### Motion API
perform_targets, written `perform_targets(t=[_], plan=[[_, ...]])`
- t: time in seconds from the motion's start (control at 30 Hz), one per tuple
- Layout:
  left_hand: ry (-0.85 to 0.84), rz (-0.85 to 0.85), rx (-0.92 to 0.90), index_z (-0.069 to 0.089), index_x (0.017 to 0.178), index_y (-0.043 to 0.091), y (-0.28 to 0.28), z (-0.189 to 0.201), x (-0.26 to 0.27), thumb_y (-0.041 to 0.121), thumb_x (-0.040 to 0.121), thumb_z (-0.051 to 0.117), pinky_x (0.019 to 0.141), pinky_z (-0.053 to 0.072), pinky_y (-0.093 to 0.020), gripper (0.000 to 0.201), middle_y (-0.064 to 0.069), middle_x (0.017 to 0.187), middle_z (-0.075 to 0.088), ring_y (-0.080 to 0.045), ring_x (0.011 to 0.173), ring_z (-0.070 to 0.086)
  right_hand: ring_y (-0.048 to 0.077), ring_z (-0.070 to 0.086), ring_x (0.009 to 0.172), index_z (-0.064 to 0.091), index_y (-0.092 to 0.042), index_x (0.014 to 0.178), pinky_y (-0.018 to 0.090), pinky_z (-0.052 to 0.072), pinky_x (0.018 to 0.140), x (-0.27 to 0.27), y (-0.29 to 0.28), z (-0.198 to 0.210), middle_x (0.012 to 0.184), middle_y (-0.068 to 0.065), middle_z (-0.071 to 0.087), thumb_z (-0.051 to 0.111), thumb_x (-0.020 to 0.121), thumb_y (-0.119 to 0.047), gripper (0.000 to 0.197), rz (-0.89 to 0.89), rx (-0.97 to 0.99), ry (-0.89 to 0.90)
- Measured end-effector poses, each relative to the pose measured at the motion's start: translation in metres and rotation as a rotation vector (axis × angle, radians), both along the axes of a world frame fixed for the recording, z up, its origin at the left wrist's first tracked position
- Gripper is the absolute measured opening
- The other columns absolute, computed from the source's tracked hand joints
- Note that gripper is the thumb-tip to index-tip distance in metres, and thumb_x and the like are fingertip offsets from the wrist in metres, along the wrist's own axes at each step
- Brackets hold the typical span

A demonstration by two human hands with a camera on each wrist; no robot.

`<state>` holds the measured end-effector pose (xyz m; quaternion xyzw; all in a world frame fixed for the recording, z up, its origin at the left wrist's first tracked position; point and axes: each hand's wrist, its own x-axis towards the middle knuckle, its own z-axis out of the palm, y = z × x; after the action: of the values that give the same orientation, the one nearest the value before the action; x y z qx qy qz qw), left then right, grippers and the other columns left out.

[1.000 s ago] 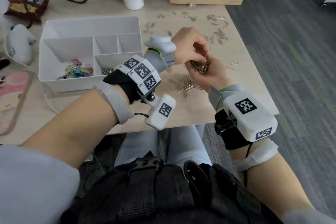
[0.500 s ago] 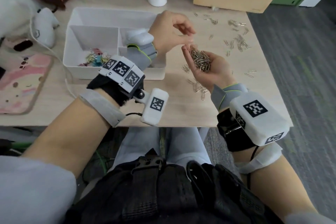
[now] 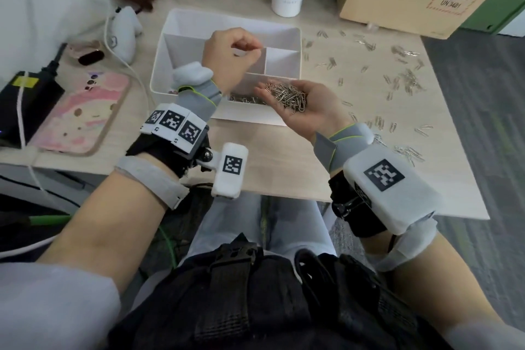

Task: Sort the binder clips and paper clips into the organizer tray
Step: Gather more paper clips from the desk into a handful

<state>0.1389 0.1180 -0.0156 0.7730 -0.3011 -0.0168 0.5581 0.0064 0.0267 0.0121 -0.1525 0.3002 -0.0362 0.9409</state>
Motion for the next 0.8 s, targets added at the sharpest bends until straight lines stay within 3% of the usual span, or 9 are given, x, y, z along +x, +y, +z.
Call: perform_targets(t=[0.03, 0.13, 0.23, 0.3, 0.4, 0.5, 0.67, 0.73, 0.8], plan=[[0.003, 0.0, 0.003, 0.071, 0.088, 0.01, 0.002, -0.001, 0.001, 0.013, 0.077, 0.063, 0.067, 0.042, -0.006, 0.014, 0.018, 0.073, 0.06, 0.014, 0.064, 0.054, 0.042, 0.04, 0.131, 0.039, 0.016, 0.125, 0.044, 0.035, 0.109, 0.003, 0.001, 0.0, 0.136, 0.031, 0.043, 0.03, 0.098, -0.005, 0.035, -0.007, -0.017, 0.025], [0.016, 0.007, 0.016, 0.071, 0.089, 0.012, 0.007, -0.004, 0.001, 0.014, 0.076, 0.063, 0.073, 0.045, -0.013, 0.015, 0.016, 0.072, 0.061, 0.005, 0.068, 0.055, 0.045, 0.039, 0.13, 0.036, 0.012, 0.129, 0.048, 0.036, 0.106, 0.011, 0.004, 0.002, 0.141, 0.028, 0.039, 0.03, 0.1, -0.006, 0.035, -0.002, -0.075, 0.074], [0.025, 0.012, 0.025, 0.071, 0.089, 0.012, 0.008, -0.006, 0.001, 0.014, 0.075, 0.061, 0.072, 0.045, -0.011, 0.016, 0.003, 0.077, 0.065, 0.001, 0.07, 0.056, 0.048, 0.035, 0.131, 0.029, 0.006, 0.14, 0.052, 0.036, 0.103, 0.014, 0.005, 0.002, 0.143, 0.029, 0.034, 0.029, 0.1, -0.008, 0.042, 0.002, -0.092, 0.067], [0.023, 0.015, 0.031, 0.071, 0.089, 0.012, 0.007, -0.007, 0.0, 0.015, 0.075, 0.06, 0.074, 0.046, -0.014, 0.017, -0.001, 0.082, 0.066, -0.006, 0.074, 0.058, 0.05, 0.033, 0.131, 0.026, 0.005, 0.141, 0.054, 0.036, 0.103, 0.015, 0.004, 0.002, 0.145, 0.03, 0.031, 0.03, 0.1, -0.011, 0.044, 0.01, -0.086, 0.046], [0.027, 0.022, 0.04, 0.07, 0.088, 0.012, 0.007, -0.009, -0.001, 0.015, 0.076, 0.06, 0.074, 0.046, -0.017, 0.016, -0.002, 0.083, 0.067, -0.01, 0.077, 0.059, 0.046, 0.037, 0.131, 0.03, 0.007, 0.139, 0.053, 0.03, 0.11, 0.013, 0.0, 0.003, 0.141, 0.031, 0.038, 0.032, 0.1, -0.017, 0.046, 0.055, -0.082, 0.012], [0.029, 0.03, 0.046, 0.07, 0.086, 0.013, 0.006, -0.011, -0.002, 0.016, 0.075, 0.059, 0.069, 0.044, -0.011, 0.016, 0.001, 0.082, 0.067, -0.005, 0.072, 0.057, 0.043, 0.035, 0.134, 0.024, 0.012, 0.141, 0.049, 0.023, 0.115, 0.011, -0.004, 0.003, 0.142, 0.032, 0.035, 0.036, 0.098, -0.021, 0.056, 0.082, -0.083, 0.015], [0.035, 0.044, 0.064, 0.069, 0.087, 0.014, 0.005, -0.013, -0.003, 0.012, 0.078, 0.059, 0.062, 0.039, -0.005, 0.013, 0.011, 0.075, 0.062, 0.005, 0.059, 0.051, 0.045, 0.014, 0.141, 0.007, 0.019, 0.142, 0.047, 0.017, 0.117, 0.002, -0.012, 0.008, 0.149, 0.037, 0.014, 0.037, 0.097, -0.024, 0.069, 0.067, -0.069, 0.004], [0.008, 0.044, 0.075, 0.069, 0.088, 0.012, 0.005, -0.013, -0.005, 0.011, 0.079, 0.059, 0.062, 0.038, -0.004, 0.013, 0.008, 0.078, 0.063, 0.012, 0.06, 0.052, 0.046, 0.014, 0.141, 0.008, 0.019, 0.143, 0.048, 0.018, 0.117, -0.001, -0.014, 0.007, 0.149, 0.037, 0.014, 0.036, 0.097, -0.022, 0.066, 0.05, -0.088, -0.006], [-0.028, 0.037, 0.088, 0.069, 0.089, 0.012, 0.003, -0.012, -0.009, 0.012, 0.079, 0.059, 0.063, 0.037, -0.002, 0.014, 0.007, 0.081, 0.064, 0.018, 0.065, 0.052, 0.048, 0.021, 0.138, 0.02, 0.02, 0.14, 0.048, 0.022, 0.116, -0.005, -0.015, 0.003, 0.147, 0.037, 0.021, 0.035, 0.098, -0.019, 0.059, 0.045, -0.119, -0.022]])
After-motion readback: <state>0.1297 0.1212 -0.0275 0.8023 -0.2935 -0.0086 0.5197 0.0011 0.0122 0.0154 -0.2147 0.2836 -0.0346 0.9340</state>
